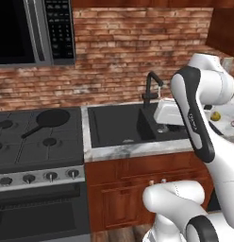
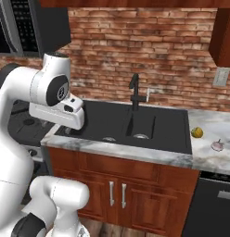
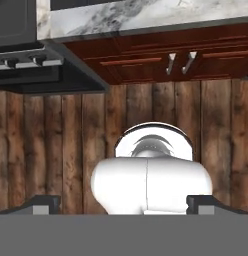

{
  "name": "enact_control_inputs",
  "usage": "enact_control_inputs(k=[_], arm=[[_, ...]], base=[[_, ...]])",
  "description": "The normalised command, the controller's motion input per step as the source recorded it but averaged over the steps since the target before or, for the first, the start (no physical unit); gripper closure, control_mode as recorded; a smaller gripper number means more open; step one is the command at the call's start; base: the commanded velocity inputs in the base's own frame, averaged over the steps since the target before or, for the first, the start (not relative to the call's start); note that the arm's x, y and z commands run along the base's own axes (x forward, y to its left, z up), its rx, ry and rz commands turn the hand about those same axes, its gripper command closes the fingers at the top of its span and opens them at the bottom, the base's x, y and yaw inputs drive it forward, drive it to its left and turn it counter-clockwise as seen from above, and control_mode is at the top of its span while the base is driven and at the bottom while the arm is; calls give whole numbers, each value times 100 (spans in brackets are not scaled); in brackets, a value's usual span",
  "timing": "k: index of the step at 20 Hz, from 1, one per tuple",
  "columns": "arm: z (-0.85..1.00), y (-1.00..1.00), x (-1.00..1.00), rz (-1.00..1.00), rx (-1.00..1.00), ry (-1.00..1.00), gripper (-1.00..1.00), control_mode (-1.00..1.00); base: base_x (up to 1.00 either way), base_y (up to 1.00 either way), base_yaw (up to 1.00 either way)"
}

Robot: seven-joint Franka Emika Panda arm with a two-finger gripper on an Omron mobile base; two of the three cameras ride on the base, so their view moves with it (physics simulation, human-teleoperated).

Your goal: Put the garlic and squash in the pan. Then turn on the rear right burner and set the heat to medium.

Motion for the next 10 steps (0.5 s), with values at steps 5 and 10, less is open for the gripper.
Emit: enact_control_inputs(k=[5, 10], arm=[[0, 0, 0, 0, 0, 0, -100, 100], [0, 0, 0, 0, 0, 0, -100, 100]], base=[[42, -59, 0], [32, -71, 0]])
